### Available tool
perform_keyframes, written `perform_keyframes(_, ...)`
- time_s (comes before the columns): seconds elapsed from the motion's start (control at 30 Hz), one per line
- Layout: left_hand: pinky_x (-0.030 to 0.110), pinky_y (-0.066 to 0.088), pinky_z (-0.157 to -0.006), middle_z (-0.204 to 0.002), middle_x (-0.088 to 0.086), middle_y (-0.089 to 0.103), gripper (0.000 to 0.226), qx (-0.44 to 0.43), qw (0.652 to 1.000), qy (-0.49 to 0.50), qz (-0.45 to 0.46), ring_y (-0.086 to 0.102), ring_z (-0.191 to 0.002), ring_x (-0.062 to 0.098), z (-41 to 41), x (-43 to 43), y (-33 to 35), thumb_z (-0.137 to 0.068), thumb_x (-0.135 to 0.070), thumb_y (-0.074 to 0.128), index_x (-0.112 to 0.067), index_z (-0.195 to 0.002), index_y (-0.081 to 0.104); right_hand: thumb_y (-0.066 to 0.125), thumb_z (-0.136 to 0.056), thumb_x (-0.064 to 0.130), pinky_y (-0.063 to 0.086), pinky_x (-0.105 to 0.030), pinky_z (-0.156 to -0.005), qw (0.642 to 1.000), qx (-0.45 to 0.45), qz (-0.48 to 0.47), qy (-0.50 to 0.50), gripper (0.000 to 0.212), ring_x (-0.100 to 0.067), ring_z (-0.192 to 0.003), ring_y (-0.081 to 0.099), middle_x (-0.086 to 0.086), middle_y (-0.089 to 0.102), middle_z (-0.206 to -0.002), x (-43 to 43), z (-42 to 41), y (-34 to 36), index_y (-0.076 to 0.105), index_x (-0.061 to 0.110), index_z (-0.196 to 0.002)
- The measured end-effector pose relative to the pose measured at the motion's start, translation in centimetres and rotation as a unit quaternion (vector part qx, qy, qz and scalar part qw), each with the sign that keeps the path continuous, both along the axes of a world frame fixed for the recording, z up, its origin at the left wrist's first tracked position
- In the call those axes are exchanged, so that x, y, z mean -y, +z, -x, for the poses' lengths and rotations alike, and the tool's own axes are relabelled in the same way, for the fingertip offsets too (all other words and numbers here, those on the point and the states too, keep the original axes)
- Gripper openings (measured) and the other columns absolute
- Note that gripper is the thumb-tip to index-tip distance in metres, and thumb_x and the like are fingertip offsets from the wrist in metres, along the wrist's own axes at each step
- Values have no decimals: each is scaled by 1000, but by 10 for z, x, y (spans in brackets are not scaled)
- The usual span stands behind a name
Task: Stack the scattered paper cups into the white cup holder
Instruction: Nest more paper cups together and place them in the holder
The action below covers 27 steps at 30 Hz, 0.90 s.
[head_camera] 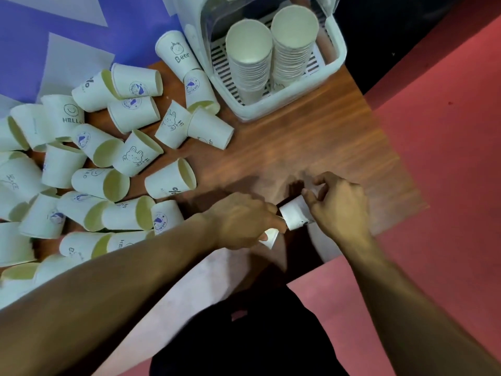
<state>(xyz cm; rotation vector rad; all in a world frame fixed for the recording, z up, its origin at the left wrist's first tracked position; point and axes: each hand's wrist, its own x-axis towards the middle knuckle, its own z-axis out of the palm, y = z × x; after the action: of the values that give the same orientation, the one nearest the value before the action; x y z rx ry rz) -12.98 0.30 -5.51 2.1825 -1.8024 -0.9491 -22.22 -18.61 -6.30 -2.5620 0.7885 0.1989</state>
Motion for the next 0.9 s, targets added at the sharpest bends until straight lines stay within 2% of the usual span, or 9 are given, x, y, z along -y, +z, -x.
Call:
perform_keyframes(0.2, 28, 34, -62, -111, -9, 56, 43, 79, 996, -30, -22, 57, -102, 17, 5, 8, -1, -87, -24, 59, -40, -126, 49, 62, -83, 43, 52, -36, -72, 999, -29, 4, -38, 38, -36, -88, 65, -8, 71, -87, -7, 8, -11, 56, 23, -115)
perform_keyframes(0.33, 26, 32, -55, -101, -10, 57, 37, 102, 994, -21, -15, 57, -93, 14, 9, 4, -7, -87, -26, 62, -37, -121, 51, 62, -85, 40, 49, -37, -77, 995, -61, 6, -77, 40, -37, -93, 64, -13, 70, -95, -10, 13, -11, 55, 19, -119)
perform_keyframes(0.43, 26, 36, -56, -101, -10, 59, 28, 101, 995, 3, -13, 59, -90, 14, 8, 2, -7, -90, -29, 60, -36, -116, 54, 63, -86, 41, 49, -37, -78, 990, -83, 5, -112, 40, -38, -96, 63, -15, 68, -101, -10, 13, -11, 58, 18, -118)
perform_keyframes(0.5, 27, 37, -60, -104, -10, 60, 17, 97, 994, 43, -17, 60, -94, 16, 6, 3, -3, -96, -35, 50, -35, -112, 56, 63, -86, 43, 48, -36, -77, 986, -94, -1, -138, 39, -37, -97, 62, -14, 67, -103, -9, 12, -11, 61, 17, -115)
perform_keyframes(0.57, 29, 39, -63, -110, -10, 61, 17, 89, 992, 83, -17, 60, -98, 18, 2, 3, 1, -98, -38, 47, -33, -111, 57, 63, -84, 46, 46, -34, -75, 980, -109, -12, -164, 38, -36, -97, 61, -13, 67, -103, -4, 12, -13, 65, 16, -108)
perform_keyframes(0.67, 29, 38, -65, -113, -10, 61, 19, 73, 987, 145, -6, 60, -98, 20, -6, -1, 7, -97, -40, 46, -32, -109, 58, 63, -80, 48, 41, -28, -67, 973, -125, -50, -186, 32, -31, -86, 62, -10, 67, -90, 4, 10, -15, 70, 17, -88)
perform_keyframes(0.8, 32, 42, -65, -108, -5, 63, 22, 85, 975, 202, 22, 61, -93, 25, -16, -7, 16, -96, -43, 49, -30, -110, 60, 66, -80, 41, 44, -27, -60, 972, -121, -127, -157, 25, -22, -72, 62, -5, 70, -78, 14, 7, -3, 70, 17, -73)
perform_keyframes(0.9, 36, 48, -61, -92, -4, 64, 21, 94, 957, 255, 104, 63, -81, 27, -28, -10, 29, -94, -45, 51, -28, -99, 63, 70, -83, 39, 47, -31, -62, 984, -55, -122, -116, 22, -25, -69, 62, 1, 65, -65, 20, -7, 27, 65, 24, -68)
